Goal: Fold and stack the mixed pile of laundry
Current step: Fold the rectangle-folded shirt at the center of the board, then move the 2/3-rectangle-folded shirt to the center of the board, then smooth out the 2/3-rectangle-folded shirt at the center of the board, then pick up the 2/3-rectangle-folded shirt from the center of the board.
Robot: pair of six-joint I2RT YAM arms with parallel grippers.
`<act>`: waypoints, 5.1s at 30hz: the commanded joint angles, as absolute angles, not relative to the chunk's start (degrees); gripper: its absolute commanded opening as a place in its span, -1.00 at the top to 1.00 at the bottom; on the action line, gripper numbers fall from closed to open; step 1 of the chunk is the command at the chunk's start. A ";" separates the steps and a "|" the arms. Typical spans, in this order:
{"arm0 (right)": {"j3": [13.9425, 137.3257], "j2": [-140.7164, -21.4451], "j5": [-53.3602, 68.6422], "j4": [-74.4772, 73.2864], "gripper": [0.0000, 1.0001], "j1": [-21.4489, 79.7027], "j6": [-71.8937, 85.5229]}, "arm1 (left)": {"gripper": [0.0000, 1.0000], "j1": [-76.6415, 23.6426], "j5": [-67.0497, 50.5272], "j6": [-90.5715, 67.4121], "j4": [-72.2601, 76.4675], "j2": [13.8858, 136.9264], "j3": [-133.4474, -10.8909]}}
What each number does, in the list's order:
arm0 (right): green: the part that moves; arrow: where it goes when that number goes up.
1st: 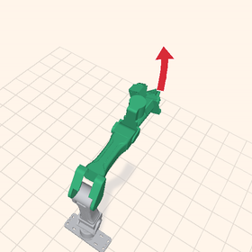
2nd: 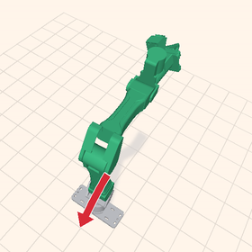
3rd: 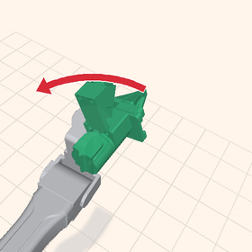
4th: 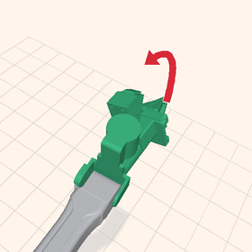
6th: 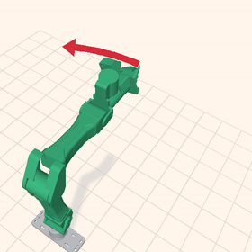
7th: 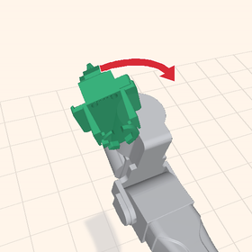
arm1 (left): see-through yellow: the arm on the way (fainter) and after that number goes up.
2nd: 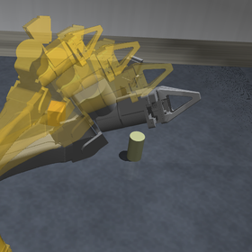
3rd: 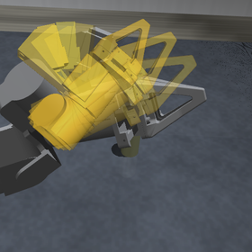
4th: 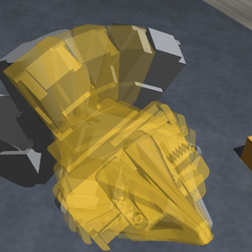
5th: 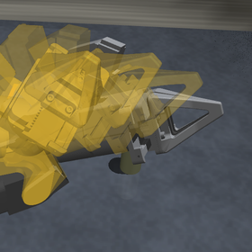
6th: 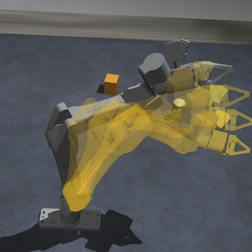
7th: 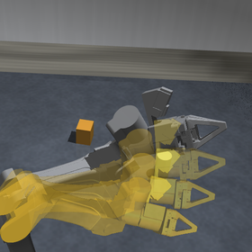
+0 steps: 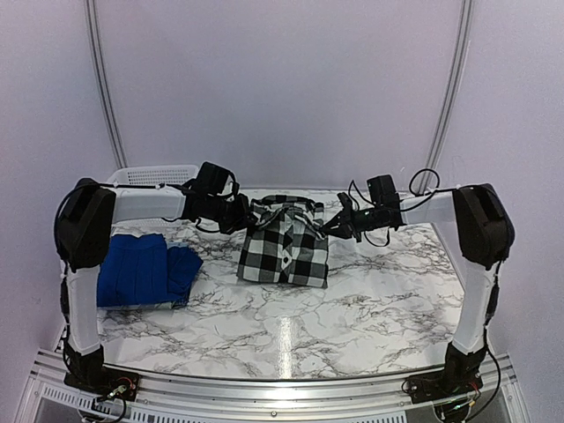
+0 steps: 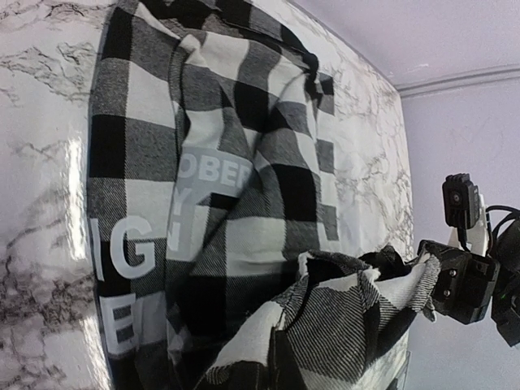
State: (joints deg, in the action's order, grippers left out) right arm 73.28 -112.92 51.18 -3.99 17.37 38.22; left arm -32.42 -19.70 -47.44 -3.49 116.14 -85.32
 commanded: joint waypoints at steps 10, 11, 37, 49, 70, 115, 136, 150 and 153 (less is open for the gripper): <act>83.76 -119.66 52.88 -4.69 0.16 14.05 36.73 | 0.10 -27.40 -21.44 -44.52 -6.51 123.89 -92.57; 83.62 -118.28 52.42 -5.57 0.08 13.60 35.98 | -0.11 -26.97 -20.99 -43.69 -6.88 122.52 -92.29; 91.26 -132.50 53.72 3.14 0.49 20.88 34.86 | 0.14 -29.62 -35.06 -39.09 5.41 134.67 -98.35; 75.97 -128.52 53.52 3.37 0.47 22.99 31.32 | 0.28 -32.82 -34.34 -38.94 9.14 128.33 -77.17; 62.63 -108.86 57.80 13.18 0.24 30.75 40.52 | -0.98 -38.47 -27.75 -39.24 11.15 107.05 -67.02; 63.64 -113.19 65.30 14.13 0.02 41.54 40.63 | -0.98 -49.64 1.95 -13.88 -5.78 75.44 -51.12; 85.54 -127.22 57.71 -12.60 0.24 34.53 18.89 | -0.54 -77.05 31.58 25.41 5.06 102.74 -56.18; 80.19 -130.30 57.77 -12.52 0.29 35.62 16.27 | 0.54 -77.28 41.41 33.85 7.55 114.74 -63.12; 79.68 -128.80 57.77 -13.74 0.29 35.94 15.38 | 1.00 -77.94 35.45 28.10 -2.30 113.00 -66.65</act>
State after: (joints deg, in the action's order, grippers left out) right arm 82.08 -129.36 59.61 -9.43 34.68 17.12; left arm -76.99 38.92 32.58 6.35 114.06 -62.28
